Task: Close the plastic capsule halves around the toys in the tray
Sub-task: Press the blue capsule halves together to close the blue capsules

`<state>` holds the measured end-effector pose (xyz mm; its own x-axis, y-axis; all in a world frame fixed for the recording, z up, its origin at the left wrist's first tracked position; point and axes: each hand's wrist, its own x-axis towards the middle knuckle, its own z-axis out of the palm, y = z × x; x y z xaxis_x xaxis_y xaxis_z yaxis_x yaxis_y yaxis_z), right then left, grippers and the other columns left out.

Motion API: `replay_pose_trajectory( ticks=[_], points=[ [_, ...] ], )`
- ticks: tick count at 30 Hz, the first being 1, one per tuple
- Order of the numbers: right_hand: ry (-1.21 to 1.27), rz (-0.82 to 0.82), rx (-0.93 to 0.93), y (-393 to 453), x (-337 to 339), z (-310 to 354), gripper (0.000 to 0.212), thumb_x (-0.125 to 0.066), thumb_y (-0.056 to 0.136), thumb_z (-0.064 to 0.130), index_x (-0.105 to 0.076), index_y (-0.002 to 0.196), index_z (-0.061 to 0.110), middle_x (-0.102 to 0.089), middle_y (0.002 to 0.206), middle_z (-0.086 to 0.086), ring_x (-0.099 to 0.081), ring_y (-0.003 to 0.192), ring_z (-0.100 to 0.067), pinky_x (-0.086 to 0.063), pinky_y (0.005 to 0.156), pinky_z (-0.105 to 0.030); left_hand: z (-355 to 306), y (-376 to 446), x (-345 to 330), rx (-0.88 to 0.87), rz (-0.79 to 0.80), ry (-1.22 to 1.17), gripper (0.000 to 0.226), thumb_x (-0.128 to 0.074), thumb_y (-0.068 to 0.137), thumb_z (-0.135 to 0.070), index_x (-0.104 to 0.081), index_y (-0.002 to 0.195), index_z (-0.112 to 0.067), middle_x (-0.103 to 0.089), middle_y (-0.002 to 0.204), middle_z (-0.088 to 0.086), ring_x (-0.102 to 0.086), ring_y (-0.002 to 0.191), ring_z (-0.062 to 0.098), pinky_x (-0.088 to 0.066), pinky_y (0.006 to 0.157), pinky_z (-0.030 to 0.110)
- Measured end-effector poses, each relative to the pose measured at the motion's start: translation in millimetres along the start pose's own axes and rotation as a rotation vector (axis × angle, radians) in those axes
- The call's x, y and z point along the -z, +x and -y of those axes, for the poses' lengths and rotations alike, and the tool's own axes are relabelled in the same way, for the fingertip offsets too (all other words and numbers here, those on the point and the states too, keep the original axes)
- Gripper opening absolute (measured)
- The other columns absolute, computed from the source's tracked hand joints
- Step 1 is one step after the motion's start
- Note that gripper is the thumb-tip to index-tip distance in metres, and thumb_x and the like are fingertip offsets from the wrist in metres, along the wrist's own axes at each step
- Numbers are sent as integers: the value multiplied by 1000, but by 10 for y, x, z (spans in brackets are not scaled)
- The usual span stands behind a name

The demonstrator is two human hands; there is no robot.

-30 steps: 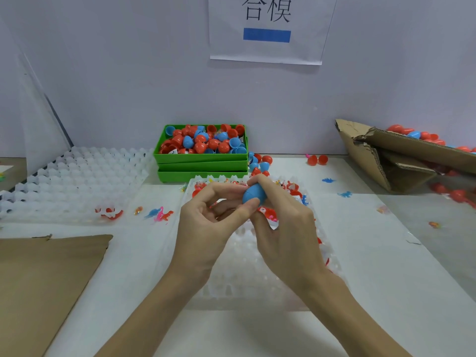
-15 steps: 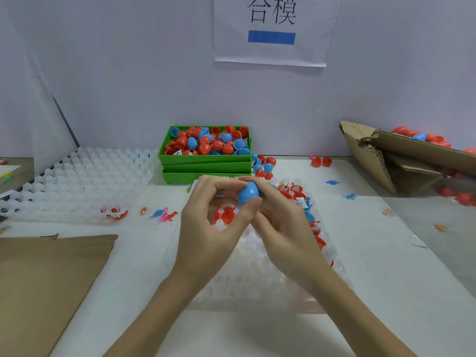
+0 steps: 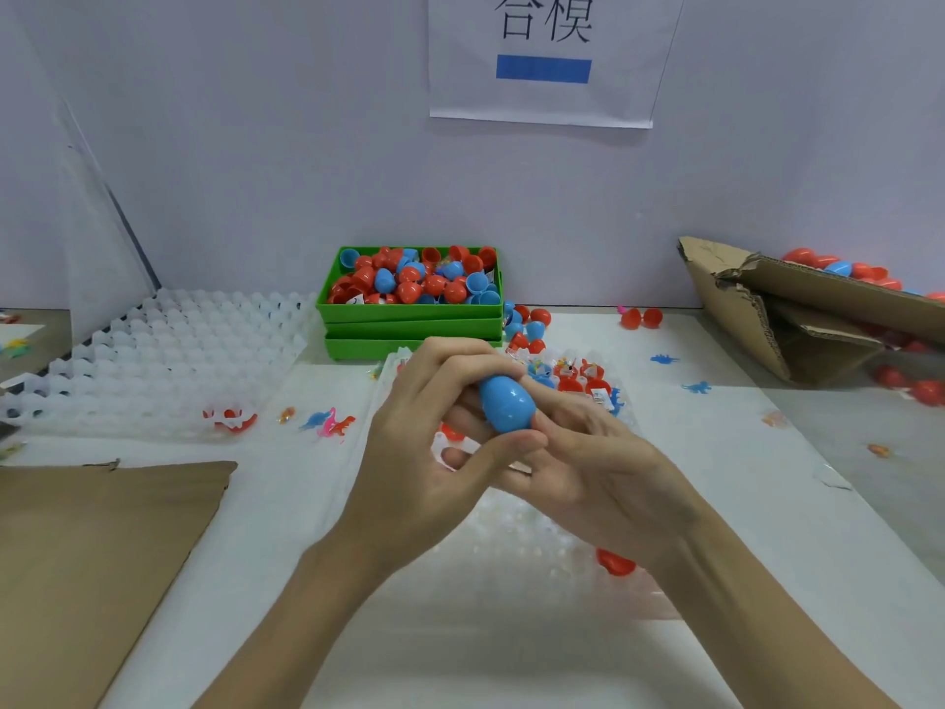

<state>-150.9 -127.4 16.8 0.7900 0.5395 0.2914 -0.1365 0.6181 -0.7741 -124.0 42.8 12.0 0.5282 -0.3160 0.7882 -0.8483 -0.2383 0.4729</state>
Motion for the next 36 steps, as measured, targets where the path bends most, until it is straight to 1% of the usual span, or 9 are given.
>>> replay_pose_trajectory(
  ticks=[3,7,19,23,27,29,31,34,36],
  points=[
    [67,-11,0,7,19,-45,52,-51,105,7,-34,152,-6,-41,154,-23,-34,148,-40,-31,120,-53,-15,14,5,19,2,-56,34,-75,91,-28,-68,119,-8,-63,119,-1,-61,118,15,-47,100,23],
    [-5,-55,33,35,68,-65,50,-53,105,10,-39,150,-5,-46,150,-23,-38,146,-40,-34,119,-48,-31,26,16,20,34,-110,36,-76,91,-21,-69,122,-5,-63,122,2,-60,122,20,-49,103,30],
    [-93,-65,72,24,82,-95,54,-66,97,22,-52,144,1,-55,143,-21,-54,135,-36,-45,112,-41,10,-1,4,-48,24,-67,38,-72,91,-19,-70,123,2,-66,122,7,-62,121,17,-48,103,25],
    [-38,-123,54,34,39,-84,49,-69,94,23,-60,137,0,-59,140,-23,-57,132,-36,-50,106,-38,65,7,-26,17,31,-77,34,-70,93,-25,-69,121,-5,-64,120,1,-61,119,16,-47,101,21],
    [-10,-118,39,38,28,-56,47,-57,103,15,-48,145,-4,-53,147,-25,-50,138,-39,-47,110,-43,133,-21,-40,142,35,-140,34,-63,97,-33,-67,126,-17,-63,128,-5,-58,127,16,-45,104,20],
    [-124,-173,53,28,34,-29,44,-57,103,13,-50,144,-1,-58,143,-22,-56,134,-36,-51,104,-38,168,-16,-39,172,67,-180,36,-62,99,-33,-65,132,-20,-61,135,-7,-55,134,17,-44,108,21],
    [-300,-276,90,15,19,-22,36,-60,100,19,-63,134,6,-69,129,-18,-66,122,-31,-56,96,-32,205,-18,-32,183,135,-218,40,-63,100,-30,-63,138,-18,-61,139,-9,-54,137,18,-45,108,22],
    [-776,-476,212,0,14,-58,25,-63,94,34,-74,114,24,-78,102,-3,-75,97,-19,-58,80,-22,236,-16,-19,227,212,-270,45,-67,97,-30,-61,141,-21,-64,138,-14,-57,133,15,-51,100,20],
    [-1028,-503,275,1,39,-95,31,-60,94,37,-75,113,17,-77,86,2,-74,79,-15,-56,72,-19,250,-14,-7,240,185,-277,45,-70,94,-30,-65,137,-24,-67,134,-18,-61,129,11,-50,97,16]
  ],
)
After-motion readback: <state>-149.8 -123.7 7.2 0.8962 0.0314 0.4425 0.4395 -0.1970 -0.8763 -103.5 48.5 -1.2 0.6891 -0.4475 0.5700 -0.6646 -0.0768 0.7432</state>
